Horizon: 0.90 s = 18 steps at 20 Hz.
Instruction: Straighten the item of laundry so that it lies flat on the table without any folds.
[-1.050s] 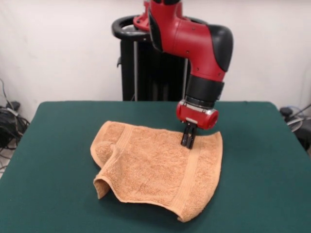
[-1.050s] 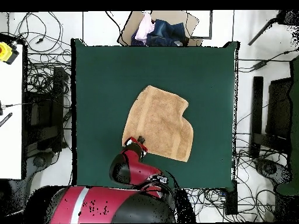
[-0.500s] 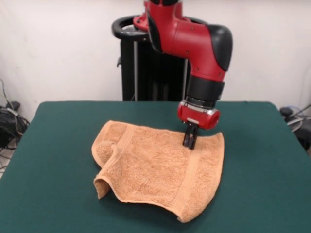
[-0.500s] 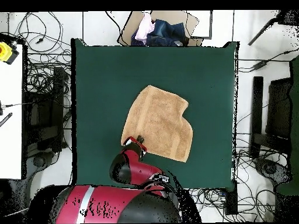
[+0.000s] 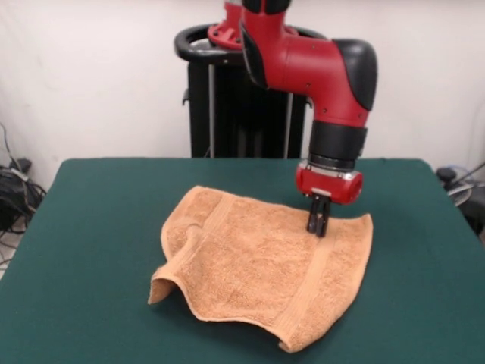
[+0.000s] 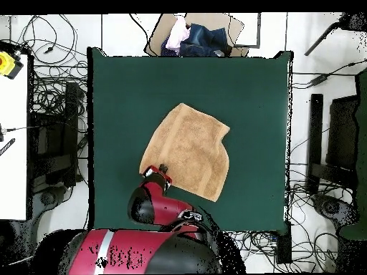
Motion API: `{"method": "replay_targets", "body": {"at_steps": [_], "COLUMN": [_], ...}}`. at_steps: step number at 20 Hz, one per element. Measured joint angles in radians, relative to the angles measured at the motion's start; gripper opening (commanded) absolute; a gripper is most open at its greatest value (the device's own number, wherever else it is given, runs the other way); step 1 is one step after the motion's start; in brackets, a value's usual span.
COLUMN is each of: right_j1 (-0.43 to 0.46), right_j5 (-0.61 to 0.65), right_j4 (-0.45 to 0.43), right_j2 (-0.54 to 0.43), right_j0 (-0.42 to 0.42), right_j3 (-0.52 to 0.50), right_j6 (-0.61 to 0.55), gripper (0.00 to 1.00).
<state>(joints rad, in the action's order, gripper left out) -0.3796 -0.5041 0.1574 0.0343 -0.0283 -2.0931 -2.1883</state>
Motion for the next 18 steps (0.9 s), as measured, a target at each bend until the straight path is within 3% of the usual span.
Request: {"method": "replay_targets", "body": {"at_steps": [18], "right_j1": [-0.020], "right_j5": [0.001], "right_j4": [0.000], "right_j2": [-0.185], "right_j0": [-0.003], "right_j3": [-0.011], "right_j6": [0.000], "gripper": [0.00]}}
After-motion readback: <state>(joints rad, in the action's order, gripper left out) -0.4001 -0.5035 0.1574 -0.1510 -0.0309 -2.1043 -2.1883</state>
